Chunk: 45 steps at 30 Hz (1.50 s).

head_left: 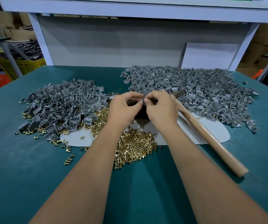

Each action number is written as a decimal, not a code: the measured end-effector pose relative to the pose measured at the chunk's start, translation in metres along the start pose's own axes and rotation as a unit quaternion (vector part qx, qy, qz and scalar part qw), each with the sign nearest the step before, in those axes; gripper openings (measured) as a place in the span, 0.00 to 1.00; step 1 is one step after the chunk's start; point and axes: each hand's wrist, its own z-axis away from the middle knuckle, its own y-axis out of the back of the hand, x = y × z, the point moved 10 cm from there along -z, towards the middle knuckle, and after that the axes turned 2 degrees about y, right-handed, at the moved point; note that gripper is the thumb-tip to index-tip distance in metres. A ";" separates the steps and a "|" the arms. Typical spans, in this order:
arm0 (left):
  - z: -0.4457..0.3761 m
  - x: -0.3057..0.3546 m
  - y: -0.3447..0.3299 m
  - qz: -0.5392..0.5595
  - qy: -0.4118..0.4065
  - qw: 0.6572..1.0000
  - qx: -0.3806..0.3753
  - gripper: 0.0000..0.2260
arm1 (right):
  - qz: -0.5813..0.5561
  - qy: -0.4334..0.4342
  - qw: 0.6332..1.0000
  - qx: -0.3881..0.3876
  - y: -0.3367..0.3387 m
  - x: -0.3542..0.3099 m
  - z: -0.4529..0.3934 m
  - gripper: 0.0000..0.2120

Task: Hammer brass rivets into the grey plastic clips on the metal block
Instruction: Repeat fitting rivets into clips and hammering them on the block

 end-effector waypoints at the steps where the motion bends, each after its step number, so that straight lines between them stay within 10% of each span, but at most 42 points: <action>1: 0.000 0.000 0.000 0.000 0.001 1.000 0.000 0.10 | -0.002 0.004 1.000 0.001 0.000 0.000 0.001 0.03; 17: 0.000 -0.002 0.004 0.016 0.022 1.000 0.014 0.13 | -0.189 -0.054 0.980 -0.014 -0.001 0.013 -0.003 0.09; 45: -0.003 -0.005 0.001 0.024 0.014 1.000 0.003 0.13 | -0.099 0.014 0.995 -0.007 -0.002 -0.010 0.001 0.11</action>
